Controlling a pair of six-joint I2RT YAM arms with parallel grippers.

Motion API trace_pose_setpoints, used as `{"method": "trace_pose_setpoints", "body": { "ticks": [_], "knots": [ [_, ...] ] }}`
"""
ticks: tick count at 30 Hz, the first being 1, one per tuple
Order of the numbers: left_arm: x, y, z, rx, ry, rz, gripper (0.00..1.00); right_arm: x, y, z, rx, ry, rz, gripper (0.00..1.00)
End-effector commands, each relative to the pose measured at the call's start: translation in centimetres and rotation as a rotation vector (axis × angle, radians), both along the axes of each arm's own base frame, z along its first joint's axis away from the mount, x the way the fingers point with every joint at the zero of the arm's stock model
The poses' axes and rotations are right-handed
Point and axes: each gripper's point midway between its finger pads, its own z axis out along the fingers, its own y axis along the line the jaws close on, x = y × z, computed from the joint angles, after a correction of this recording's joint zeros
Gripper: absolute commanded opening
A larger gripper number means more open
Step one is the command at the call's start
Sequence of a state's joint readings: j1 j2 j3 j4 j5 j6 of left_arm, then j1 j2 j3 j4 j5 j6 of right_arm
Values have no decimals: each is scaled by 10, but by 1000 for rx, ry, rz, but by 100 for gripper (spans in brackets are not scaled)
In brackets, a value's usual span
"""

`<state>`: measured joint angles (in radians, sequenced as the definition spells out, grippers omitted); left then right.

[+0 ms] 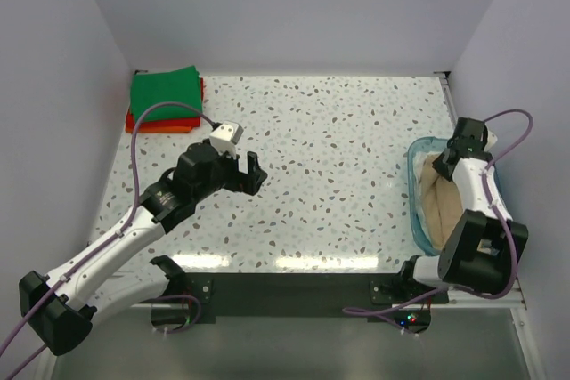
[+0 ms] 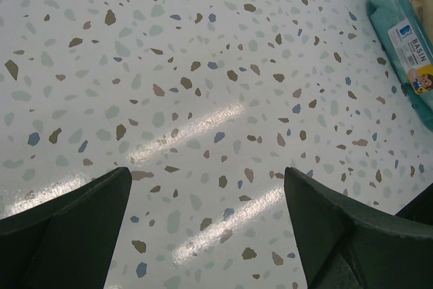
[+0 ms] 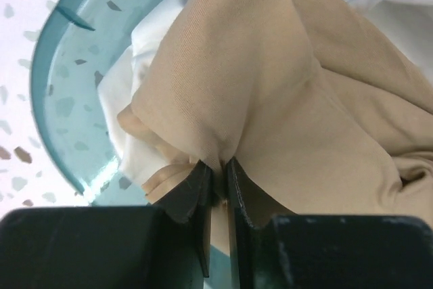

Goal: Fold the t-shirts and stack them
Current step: Grab the tshirt from the pile, then move the tshirt to the center of the board

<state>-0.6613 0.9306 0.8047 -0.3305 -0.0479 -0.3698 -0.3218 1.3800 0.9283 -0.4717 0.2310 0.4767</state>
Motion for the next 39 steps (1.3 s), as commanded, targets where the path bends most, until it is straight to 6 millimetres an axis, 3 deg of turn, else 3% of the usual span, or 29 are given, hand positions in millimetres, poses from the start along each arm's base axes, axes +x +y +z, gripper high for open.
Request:
{"method": "trace_pose_setpoints", "body": {
  "ticks": [1,7,12,19,23,25,26,29,31,32,34,35,36,37,38,39],
  "knots": [
    [2,0,2,5,-21,-16,100,10,1,64,-34,-141,25,3],
    [1,-1,1,6,-18,-19,100,0,11,140,-67,-271,75,0],
    [1,0,1,6,-18,-17,100,-1,31,195,-57,-396,184,0],
    [2,-1,2,5,-19,-17,100,5,82,288,17,-657,408,0],
    [3,1,1,10,-21,-8,100,7,114,327,46,-761,522,0],
    [3,2,2,12,-22,-3,100,7,146,338,83,-794,605,0],
    [4,2,2,15,-22,4,100,8,171,340,116,-804,667,0],
    [8,10,2,30,-25,48,100,14,214,325,179,-796,762,0],
    [9,15,0,43,-13,83,100,15,259,298,234,-752,840,0],
    [12,21,-1,58,-13,119,100,6,296,286,273,-726,922,0],
    [15,29,-4,76,0,171,100,13,338,239,265,-620,970,0],
    [15,31,-4,76,4,185,100,-4,377,221,285,-572,1061,0],
    [16,32,-5,78,7,194,100,-2,402,180,281,-466,1096,2],
    [15,33,-7,75,21,207,100,-5,417,163,273,-431,1115,21],
    [15,35,-7,73,26,216,100,-17,435,146,288,-389,1143,34],
    [13,37,-13,79,43,223,100,-21,438,116,285,-326,1143,47]
  ]
}}
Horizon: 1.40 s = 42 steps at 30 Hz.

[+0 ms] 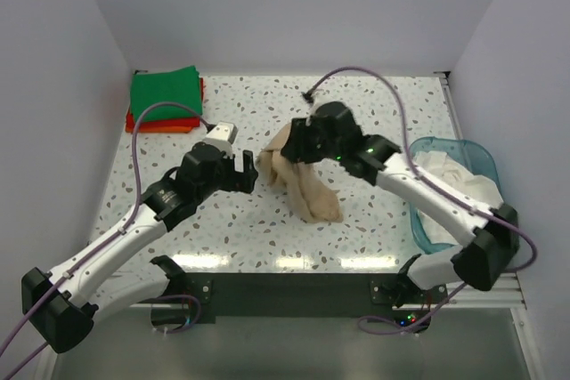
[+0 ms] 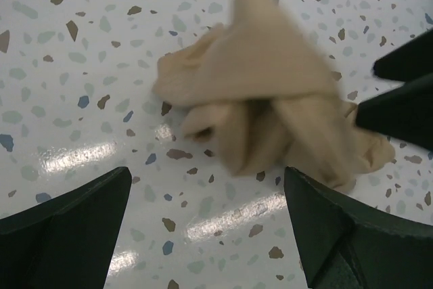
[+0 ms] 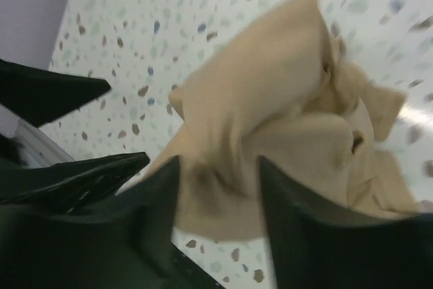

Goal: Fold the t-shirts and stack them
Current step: Move the tshirt to the center of the board, then flatten the tshirt out

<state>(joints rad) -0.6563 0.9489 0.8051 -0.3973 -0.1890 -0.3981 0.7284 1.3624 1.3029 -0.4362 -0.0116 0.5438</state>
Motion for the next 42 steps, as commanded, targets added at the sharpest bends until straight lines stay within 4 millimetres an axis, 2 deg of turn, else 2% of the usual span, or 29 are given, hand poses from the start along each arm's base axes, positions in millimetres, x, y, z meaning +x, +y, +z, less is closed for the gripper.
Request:
{"method": "trace_pose_setpoints", "body": {
  "ticks": [1,3,8,10,12,15,19,21,25,29,33,35,36,38,39,42],
  "knots": [
    [4,12,4,-16,9,95,100,-5,26,-64,-50,66,-18,70],
    [0,17,-2,-30,27,128,100,-11,21,-83,-41,96,-47,84],
    [-5,22,-23,-78,79,193,99,-14,-14,-96,-118,90,-162,84],
    [-7,23,-39,-90,119,230,97,-20,-22,-109,-136,109,-174,81],
    [-9,28,-53,-91,149,273,94,-28,-23,-125,-138,146,-160,80],
    [-9,30,-69,-136,180,338,91,-30,-13,-138,-125,164,-120,77],
    [-6,16,-78,-224,209,336,87,-16,2,-146,-175,142,-69,75],
    [-1,6,-76,-253,204,312,85,-8,6,-148,-220,133,-51,74],
    [4,-6,-95,-250,260,303,78,-9,6,-160,-271,122,0,72],
    [8,-15,-104,-280,281,299,72,-15,1,-173,-336,113,76,69],
    [11,-18,-113,-271,303,302,73,-28,-16,-182,-389,111,106,69],
    [10,-17,-116,-261,308,306,79,-33,-22,-179,-392,103,111,70],
    [10,-17,-118,-254,314,307,81,-39,-30,-188,-407,121,108,70],
    [9,-16,-121,-247,322,311,85,-44,-36,-188,-405,121,95,70],
    [9,-14,-123,-240,325,320,86,-49,-45,-195,-424,131,80,70],
    [18,-19,-114,-244,302,320,88,-58,-57,-200,-420,145,49,70]
  ]
}}
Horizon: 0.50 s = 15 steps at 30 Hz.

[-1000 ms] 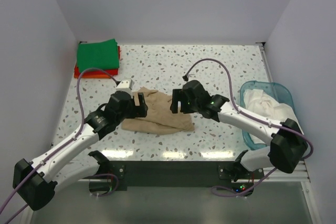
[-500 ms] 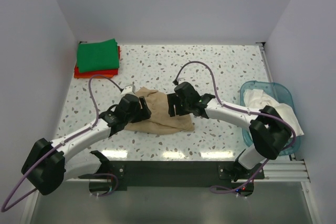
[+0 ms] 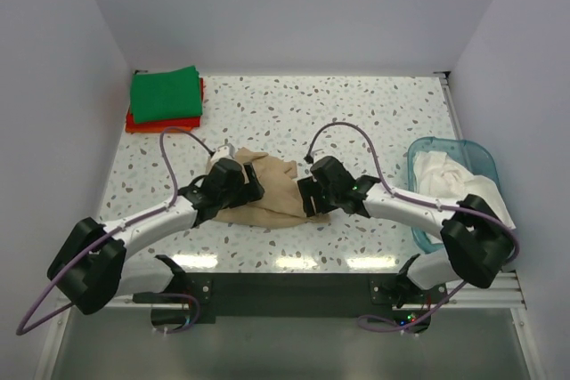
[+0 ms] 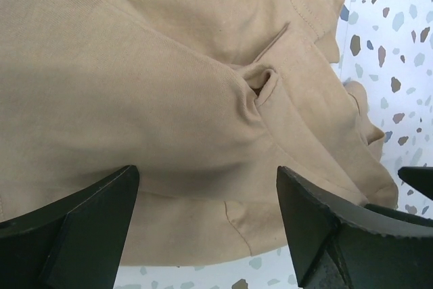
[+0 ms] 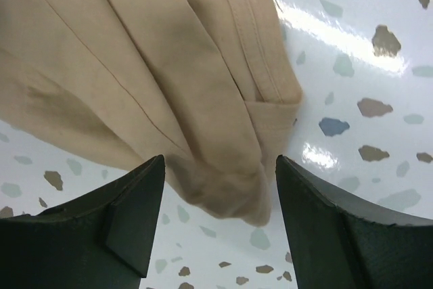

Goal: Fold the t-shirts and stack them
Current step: Flatten the tshirt out

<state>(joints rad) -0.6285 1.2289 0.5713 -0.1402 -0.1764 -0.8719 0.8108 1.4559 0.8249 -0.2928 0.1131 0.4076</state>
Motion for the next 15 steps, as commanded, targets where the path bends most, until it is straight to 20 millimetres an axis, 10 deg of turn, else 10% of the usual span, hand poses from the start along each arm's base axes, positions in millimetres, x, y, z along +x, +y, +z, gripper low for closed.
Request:
{"method": "trace_pose_setpoints", "body": {
  "ticks": [1,15],
  "knots": [
    [21,-10,21,-38,-68,19,88,-3,-10,9,24,-45,-29,70],
    [60,-23,14,75,-37,33,71,-15,-17,-5,92,-36,-87,62]
  ]
}}
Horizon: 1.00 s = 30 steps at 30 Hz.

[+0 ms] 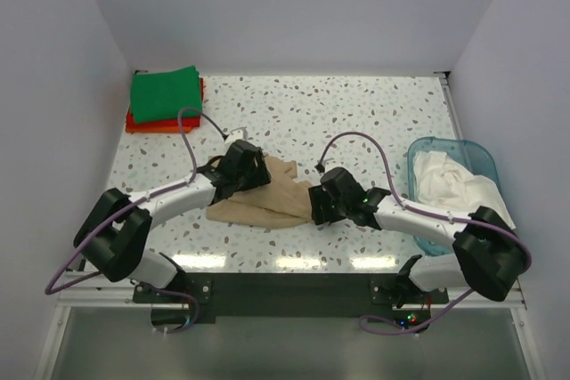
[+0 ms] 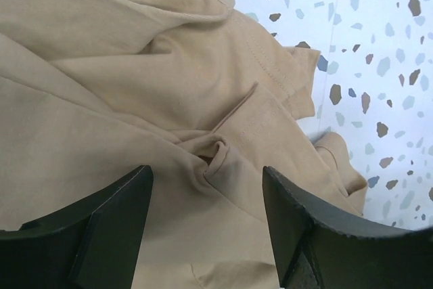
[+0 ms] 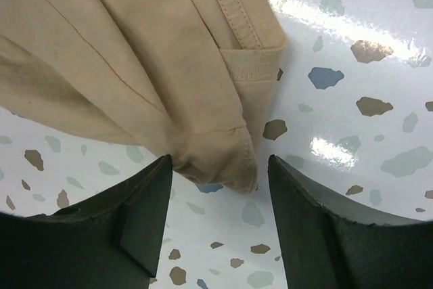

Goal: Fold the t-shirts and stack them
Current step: Flatten the tshirt out

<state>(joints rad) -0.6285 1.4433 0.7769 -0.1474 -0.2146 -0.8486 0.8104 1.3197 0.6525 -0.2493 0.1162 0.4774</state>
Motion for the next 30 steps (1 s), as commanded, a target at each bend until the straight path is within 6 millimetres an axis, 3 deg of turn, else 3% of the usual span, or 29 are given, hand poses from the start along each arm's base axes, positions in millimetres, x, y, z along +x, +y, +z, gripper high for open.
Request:
{"method": "trace_pose_setpoints", "body": {
  "ticks": [1,8,15,20,27,30],
  "knots": [
    [17,1,6,33,-32,26,70,12,9,7,56,-52,-35,61],
    [26,-4,-4,75,-6,19,57,9,17,-1,83,-26,-15,47],
    [22,-2,-18,110,23,4,32,7,21,0,110,-23,-7,33],
    [22,-2,-19,120,21,-11,21,6,21,5,126,-29,-8,24],
    [27,-13,9,81,-49,-70,0,9,17,23,123,-61,-19,6],
    [28,-16,29,55,-94,-90,0,14,16,39,126,-92,-25,2]
  ]
}}
